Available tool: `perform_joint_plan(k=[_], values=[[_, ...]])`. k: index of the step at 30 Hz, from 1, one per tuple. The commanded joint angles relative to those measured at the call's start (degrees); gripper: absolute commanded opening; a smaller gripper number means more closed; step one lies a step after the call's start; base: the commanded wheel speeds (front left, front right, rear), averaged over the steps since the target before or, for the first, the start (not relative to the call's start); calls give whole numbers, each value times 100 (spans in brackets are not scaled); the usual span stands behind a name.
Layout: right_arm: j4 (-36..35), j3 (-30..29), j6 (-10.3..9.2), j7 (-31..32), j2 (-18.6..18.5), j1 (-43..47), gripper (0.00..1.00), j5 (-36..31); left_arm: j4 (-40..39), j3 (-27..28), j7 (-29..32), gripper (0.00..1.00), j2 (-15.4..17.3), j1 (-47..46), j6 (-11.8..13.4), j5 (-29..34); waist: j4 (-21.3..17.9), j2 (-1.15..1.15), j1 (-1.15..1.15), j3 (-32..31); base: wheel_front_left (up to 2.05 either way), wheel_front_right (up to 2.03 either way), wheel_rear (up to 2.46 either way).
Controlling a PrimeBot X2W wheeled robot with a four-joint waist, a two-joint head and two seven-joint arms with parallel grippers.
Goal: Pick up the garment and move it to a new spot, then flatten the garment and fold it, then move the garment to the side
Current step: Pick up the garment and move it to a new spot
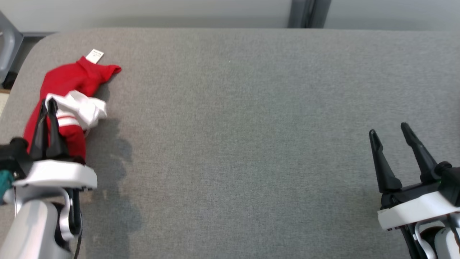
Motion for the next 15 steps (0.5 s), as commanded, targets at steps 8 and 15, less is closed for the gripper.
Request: perform_joint_plan(k=[8,15], values=[[33,57,1,56,74,383,100,-38,-1667,9,525,0,51,1469,584,109,-308,0,0,-627,0,0,0],[-54,17,1,96,114,471,100,-4,-2283,-272,691,0,23,1772,642,256,-455,0,0,-753,0,0,0]])
